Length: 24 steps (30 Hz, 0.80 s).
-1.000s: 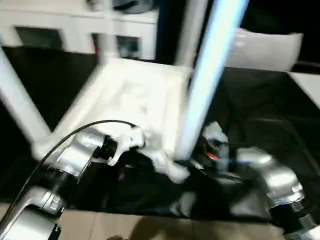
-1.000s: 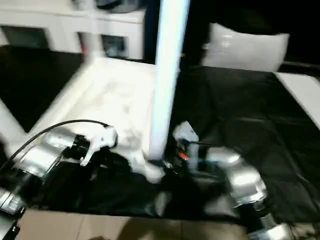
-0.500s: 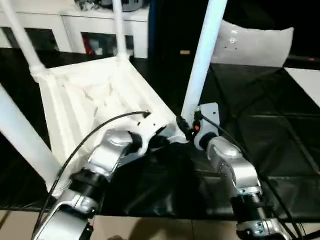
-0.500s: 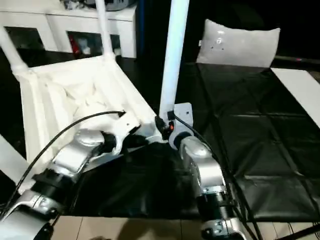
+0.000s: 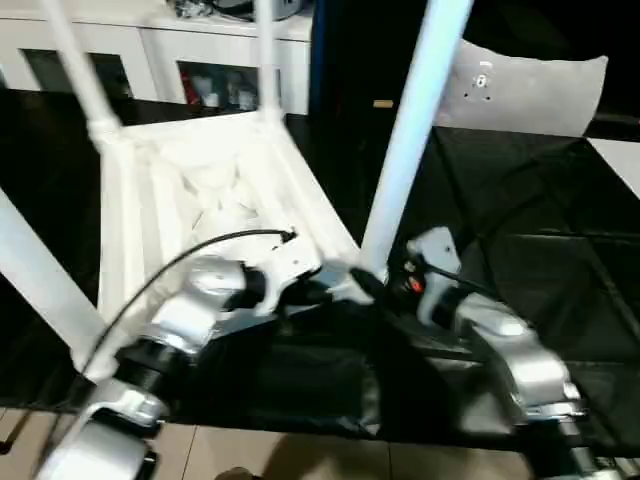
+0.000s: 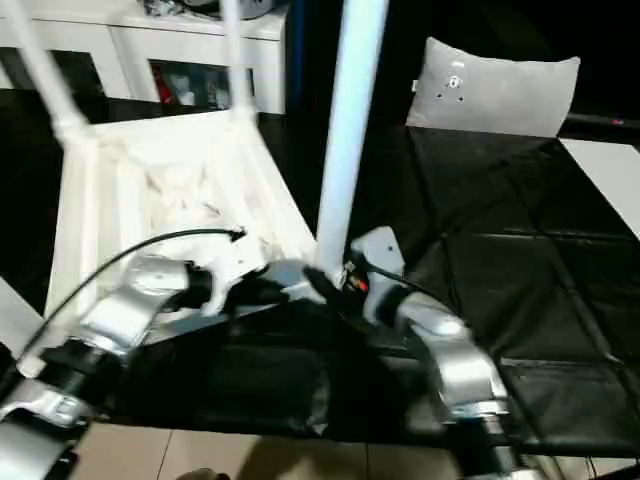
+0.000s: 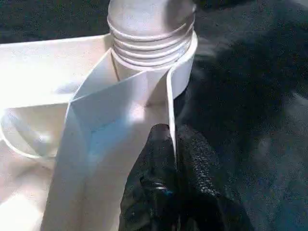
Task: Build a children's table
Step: Rotate leg to tighten
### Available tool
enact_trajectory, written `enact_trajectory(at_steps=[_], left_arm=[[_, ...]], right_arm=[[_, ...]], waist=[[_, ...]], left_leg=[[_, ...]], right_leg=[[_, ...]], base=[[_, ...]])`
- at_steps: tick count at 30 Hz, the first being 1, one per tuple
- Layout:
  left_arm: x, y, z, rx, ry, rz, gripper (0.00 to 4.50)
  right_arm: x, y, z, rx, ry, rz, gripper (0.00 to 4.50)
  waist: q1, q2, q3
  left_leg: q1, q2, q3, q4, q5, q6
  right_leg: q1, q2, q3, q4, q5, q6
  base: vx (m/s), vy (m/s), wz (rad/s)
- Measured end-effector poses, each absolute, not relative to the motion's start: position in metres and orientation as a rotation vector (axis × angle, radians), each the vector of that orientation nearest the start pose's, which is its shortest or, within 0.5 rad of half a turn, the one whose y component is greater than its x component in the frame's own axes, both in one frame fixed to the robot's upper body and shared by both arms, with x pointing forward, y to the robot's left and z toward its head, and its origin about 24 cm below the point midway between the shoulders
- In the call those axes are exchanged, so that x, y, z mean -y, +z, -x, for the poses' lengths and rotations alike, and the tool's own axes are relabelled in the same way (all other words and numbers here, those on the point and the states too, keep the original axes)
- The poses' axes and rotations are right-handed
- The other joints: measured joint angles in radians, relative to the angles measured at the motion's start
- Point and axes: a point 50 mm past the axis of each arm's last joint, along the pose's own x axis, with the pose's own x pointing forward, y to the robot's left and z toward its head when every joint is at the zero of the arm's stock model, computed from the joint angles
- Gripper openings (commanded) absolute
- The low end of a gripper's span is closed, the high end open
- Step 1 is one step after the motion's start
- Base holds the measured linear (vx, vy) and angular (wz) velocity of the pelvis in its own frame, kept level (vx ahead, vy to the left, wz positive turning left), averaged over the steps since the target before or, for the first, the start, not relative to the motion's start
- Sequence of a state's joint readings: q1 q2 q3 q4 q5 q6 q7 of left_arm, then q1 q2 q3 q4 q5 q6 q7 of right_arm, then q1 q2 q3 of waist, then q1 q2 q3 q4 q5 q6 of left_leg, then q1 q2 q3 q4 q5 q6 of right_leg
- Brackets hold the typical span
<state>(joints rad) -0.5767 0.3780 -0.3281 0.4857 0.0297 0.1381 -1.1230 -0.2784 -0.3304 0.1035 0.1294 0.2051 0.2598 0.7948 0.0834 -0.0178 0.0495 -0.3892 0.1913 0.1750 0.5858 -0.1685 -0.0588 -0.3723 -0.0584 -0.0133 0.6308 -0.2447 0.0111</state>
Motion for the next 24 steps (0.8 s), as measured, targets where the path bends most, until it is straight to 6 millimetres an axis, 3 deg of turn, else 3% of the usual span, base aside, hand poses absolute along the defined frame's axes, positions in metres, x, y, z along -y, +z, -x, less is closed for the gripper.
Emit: enact_trajectory(at_steps=[3,7,9,14,24], left_arm=[[-0.133,0.06,-0.311,-0.419,-1.382,-0.48,0.0],[-0.136,0.06,-0.307,-0.427,-1.467,-0.507,0.0],[-0.137,0.061,-0.305,-0.433,-1.523,-0.521,0.0],[-0.135,0.06,-0.3,-0.438,-1.625,-0.548,0.0],[-0.132,0.062,-0.298,-0.43,-1.709,-0.597,0.0]], right_arm=[[0.155,0.069,-0.282,-0.219,1.04,0.112,3.97],[0.154,0.069,-0.274,-0.255,1.21,0.096,3.97],[0.153,0.073,-0.275,-0.266,1.287,0.099,3.7],[0.152,0.075,-0.277,-0.275,1.351,0.088,3.43],[0.145,0.069,-0.273,-0.346,1.491,0.022,2.65]], waist=[[0.01,-0.001,0.0],[0.018,-0.002,0.0],[0.022,-0.004,0.0],[0.044,-0.007,-0.001],[0.051,-0.011,-0.001]], left_leg=[[0.0,0.0,0.0,0.0,0.0,0.001],[-0.001,0.0,0.001,0.0,0.001,0.004],[-0.002,0.0,0.001,0.001,0.002,0.006],[-0.002,0.0,0.002,0.002,0.003,0.007],[-0.002,0.0,0.003,0.003,0.003,0.008]], right_leg=[[0.0,0.0,-0.001,0.0,0.0,0.0],[0.0,-0.001,-0.001,0.0,0.0,0.0],[0.0,-0.001,-0.002,0.0,0.0,0.0],[0.001,-0.003,-0.002,0.001,0.0,-0.001],[0.001,-0.003,-0.002,0.001,0.002,-0.003]], base=[[0.0,0.0,0.0],[0.0,0.0,0.0],[0.0,0.0,0.0],[0.0,0.0,0.0],[0.0,0.0,0.0]])
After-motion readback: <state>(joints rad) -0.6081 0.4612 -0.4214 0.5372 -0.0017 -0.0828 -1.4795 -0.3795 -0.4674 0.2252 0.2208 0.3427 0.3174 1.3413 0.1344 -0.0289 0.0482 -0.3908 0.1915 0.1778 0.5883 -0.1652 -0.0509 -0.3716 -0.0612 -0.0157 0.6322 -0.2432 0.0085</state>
